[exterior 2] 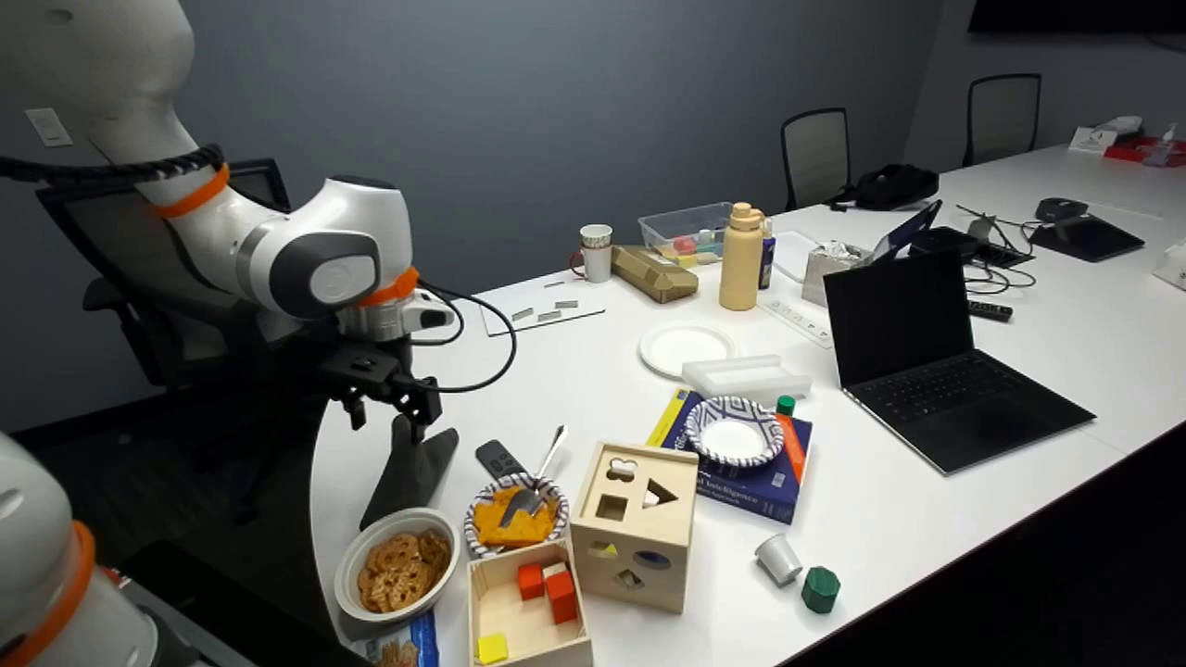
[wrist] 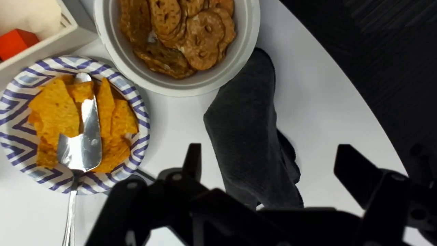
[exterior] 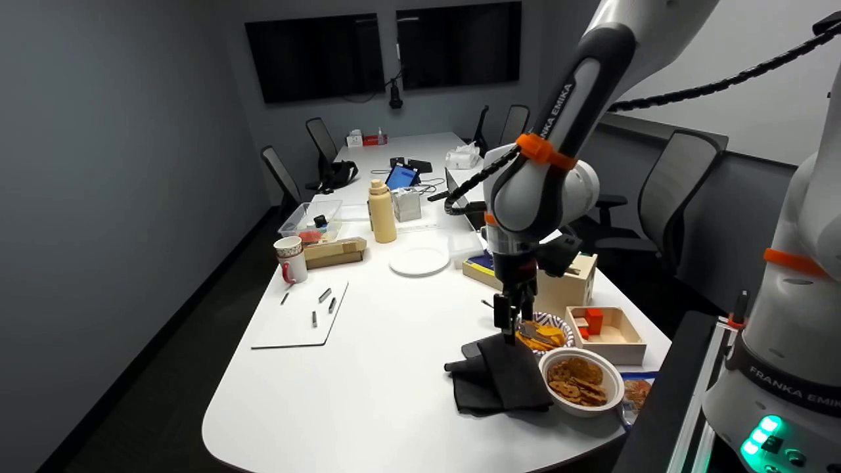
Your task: Use the towel to wipe the table
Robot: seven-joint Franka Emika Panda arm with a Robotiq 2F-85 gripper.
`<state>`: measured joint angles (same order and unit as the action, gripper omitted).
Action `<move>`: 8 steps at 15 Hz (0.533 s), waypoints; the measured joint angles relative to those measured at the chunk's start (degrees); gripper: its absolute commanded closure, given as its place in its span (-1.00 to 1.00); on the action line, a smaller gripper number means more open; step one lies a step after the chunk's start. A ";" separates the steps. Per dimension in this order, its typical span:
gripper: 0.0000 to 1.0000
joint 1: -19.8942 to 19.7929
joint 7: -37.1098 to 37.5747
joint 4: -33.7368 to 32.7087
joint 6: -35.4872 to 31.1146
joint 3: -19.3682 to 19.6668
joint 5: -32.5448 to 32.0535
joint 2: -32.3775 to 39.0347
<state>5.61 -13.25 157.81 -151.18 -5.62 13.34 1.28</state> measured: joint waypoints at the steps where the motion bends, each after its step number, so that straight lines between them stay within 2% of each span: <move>1: -1.00 -0.05 -2.58 -0.33 -1.11 -0.02 1.96 1.94; 4: -1.00 -1.17 -10.63 -1.67 -3.91 -1.15 8.16 6.92; 8: -1.00 -5.47 -18.05 -4.68 -5.17 -4.69 12.15 12.56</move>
<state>0.14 -31.30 153.13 -156.35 -10.31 25.50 13.85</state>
